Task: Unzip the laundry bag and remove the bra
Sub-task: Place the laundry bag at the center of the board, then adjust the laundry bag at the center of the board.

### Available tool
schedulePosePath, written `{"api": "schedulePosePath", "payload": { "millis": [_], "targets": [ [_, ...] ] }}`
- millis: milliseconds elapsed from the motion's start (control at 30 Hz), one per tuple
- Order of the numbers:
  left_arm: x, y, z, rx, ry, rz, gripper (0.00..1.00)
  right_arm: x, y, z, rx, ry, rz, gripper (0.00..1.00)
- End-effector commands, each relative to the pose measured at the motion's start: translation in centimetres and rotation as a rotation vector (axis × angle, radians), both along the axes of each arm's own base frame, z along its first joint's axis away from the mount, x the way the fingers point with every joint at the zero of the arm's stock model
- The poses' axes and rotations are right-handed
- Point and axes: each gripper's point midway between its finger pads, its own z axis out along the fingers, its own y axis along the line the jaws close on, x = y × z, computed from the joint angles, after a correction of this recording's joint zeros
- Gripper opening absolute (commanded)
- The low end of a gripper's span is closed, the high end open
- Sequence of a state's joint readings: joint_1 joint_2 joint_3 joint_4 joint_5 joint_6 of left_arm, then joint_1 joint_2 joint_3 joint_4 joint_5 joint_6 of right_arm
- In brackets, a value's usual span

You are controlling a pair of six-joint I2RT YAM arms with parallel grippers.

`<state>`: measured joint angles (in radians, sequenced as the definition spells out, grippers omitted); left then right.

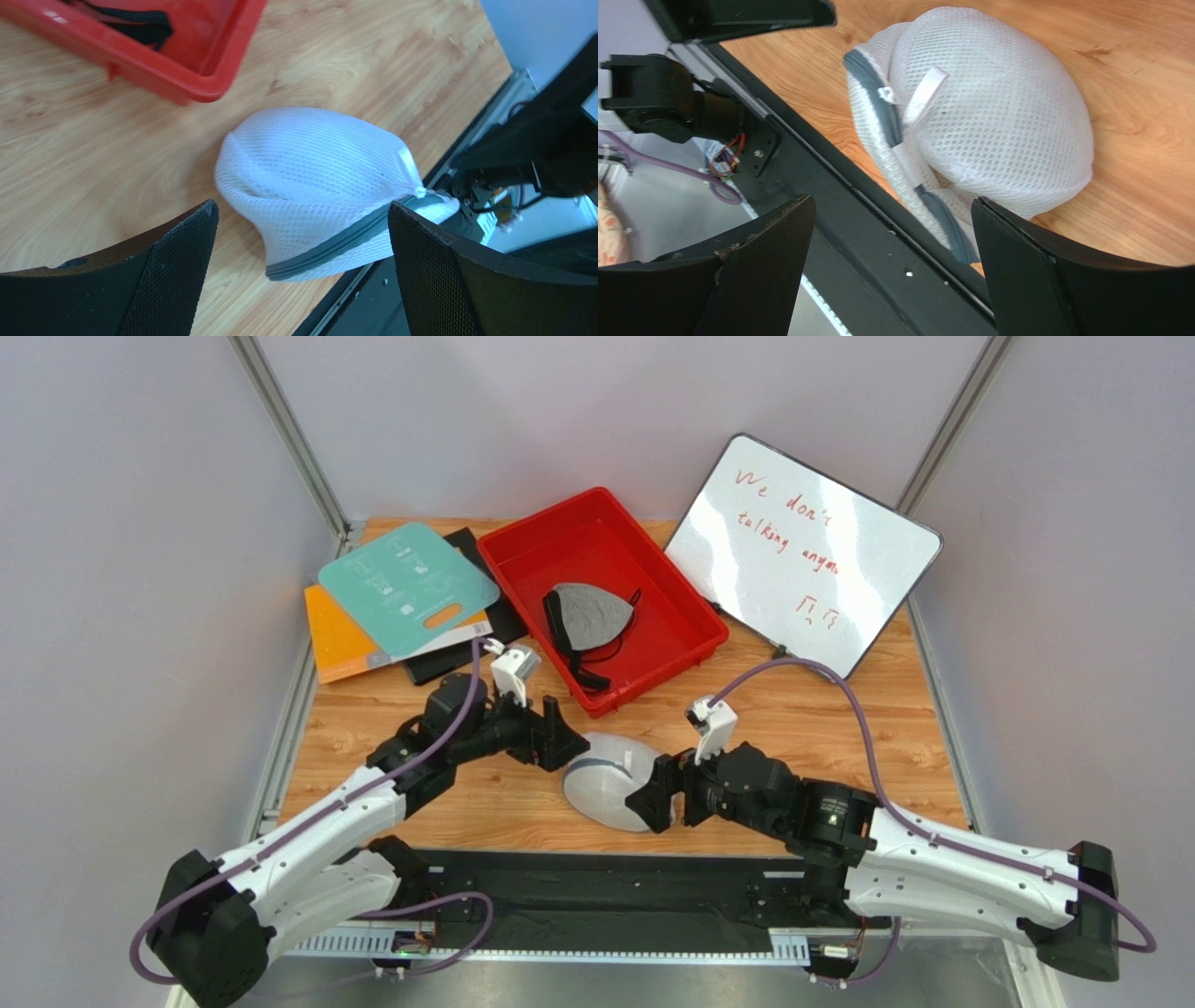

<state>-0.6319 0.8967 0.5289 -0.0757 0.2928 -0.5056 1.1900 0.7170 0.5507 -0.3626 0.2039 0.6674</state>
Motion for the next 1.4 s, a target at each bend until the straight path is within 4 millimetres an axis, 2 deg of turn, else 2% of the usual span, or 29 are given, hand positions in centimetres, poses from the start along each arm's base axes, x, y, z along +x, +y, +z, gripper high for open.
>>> {"api": "schedulePosePath", "payload": {
  "millis": [0, 67, 100, 133, 233, 467, 533, 633, 667, 700, 767, 900, 967, 1000, 1033, 1067, 1100, 1167, 1267, 1367],
  "targets": [
    [-0.7, -3.6, 2.1, -0.083, -0.117, -0.179, 0.95, 2.3, 0.3, 1.6, 0.010, -0.084, -0.013, 0.88],
    [-1.0, -4.5, 1.7, -0.086, -0.099, -0.219, 0.95, 2.4, 0.7, 1.3, 0.042, -0.062, 0.012, 0.86],
    [-1.1, -4.9, 2.0, -0.096, -0.106, -0.232, 0.95, 3.3, 0.7, 1.9, 0.083, -0.064, -0.010, 0.83],
    [-1.3, -5.1, 1.8, -0.098, -0.096, -0.250, 0.95, 2.9, 0.9, 1.2, 0.097, -0.037, 0.020, 0.81],
    [-1.8, -5.5, 1.4, -0.093, -0.089, -0.280, 0.95, 3.1, 1.3, 1.1, 0.149, -0.013, 0.039, 0.76],
    [-3.4, -5.8, 0.8, -0.124, -0.085, -0.344, 0.89, 1.9, 2.0, -1.3, 0.140, 0.063, 0.102, 0.68],
    [-3.8, -5.9, 0.6, -0.127, -0.077, -0.359, 0.88, 1.6, 2.0, -2.5, 0.123, 0.097, 0.107, 0.65],
    [-4.0, -6.0, 0.0, -0.118, -0.061, -0.368, 0.87, 1.1, 2.1, -3.3, 0.127, 0.127, 0.117, 0.47],
    [-4.1, -6.0, -0.1, -0.116, -0.056, -0.371, 0.85, 1.0, 2.2, -3.3, 0.131, 0.131, 0.123, 0.23],
    [-4.2, -6.0, -0.1, -0.117, -0.056, -0.374, 0.84, 0.9, 2.1, -3.5, 0.128, 0.138, 0.122, 0.13],
    [-4.3, -6.0, 0.0, -0.120, -0.061, -0.375, 0.82, 0.9, 2.0, -3.7, 0.117, 0.138, 0.125, 0.00],
    [-4.5, -5.8, 0.1, -0.122, -0.063, -0.375, 0.79, 0.7, 1.8, -3.1, 0.102, 0.093, 0.147, 0.00],
    [-4.4, -5.7, 0.3, -0.118, -0.069, -0.365, 0.79, 0.9, 1.5, -2.1, 0.078, 0.020, 0.160, 0.00],
    [-4.4, -5.7, 0.4, -0.115, -0.068, -0.360, 0.81, 1.4, 1.2, -1.8, 0.048, -0.031, 0.141, 0.00],
    [-4.3, -5.6, 0.8, -0.118, -0.077, -0.351, 0.82, 1.8, 1.3, -0.1, 0.040, -0.087, 0.141, 0.00],
    [-4.2, -5.5, 1.0, -0.111, -0.073, -0.341, 0.87, 1.3, 1.0, -0.2, -0.009, -0.115, 0.168, 0.00],
    [-3.7, -5.3, 1.2, -0.101, -0.078, -0.311, 0.90, 2.0, 0.5, 0.0, -0.074, -0.198, 0.169, 0.00],
    [-3.5, -5.3, 2.1, -0.103, -0.100, -0.312, 0.94, 2.0, 0.7, 0.9, -0.099, -0.248, 0.211, 0.00],
    [-3.9, -5.7, 2.7, -0.123, -0.125, -0.349, 0.95, 0.6, 1.9, 1.3, -0.093, -0.278, 0.356, 0.00],
    [-4.5, -5.9, 2.1, -0.121, -0.112, -0.395, 0.95, -0.4, 2.3, 0.6, -0.111, -0.285, 0.452, 0.00]
  ]
}}
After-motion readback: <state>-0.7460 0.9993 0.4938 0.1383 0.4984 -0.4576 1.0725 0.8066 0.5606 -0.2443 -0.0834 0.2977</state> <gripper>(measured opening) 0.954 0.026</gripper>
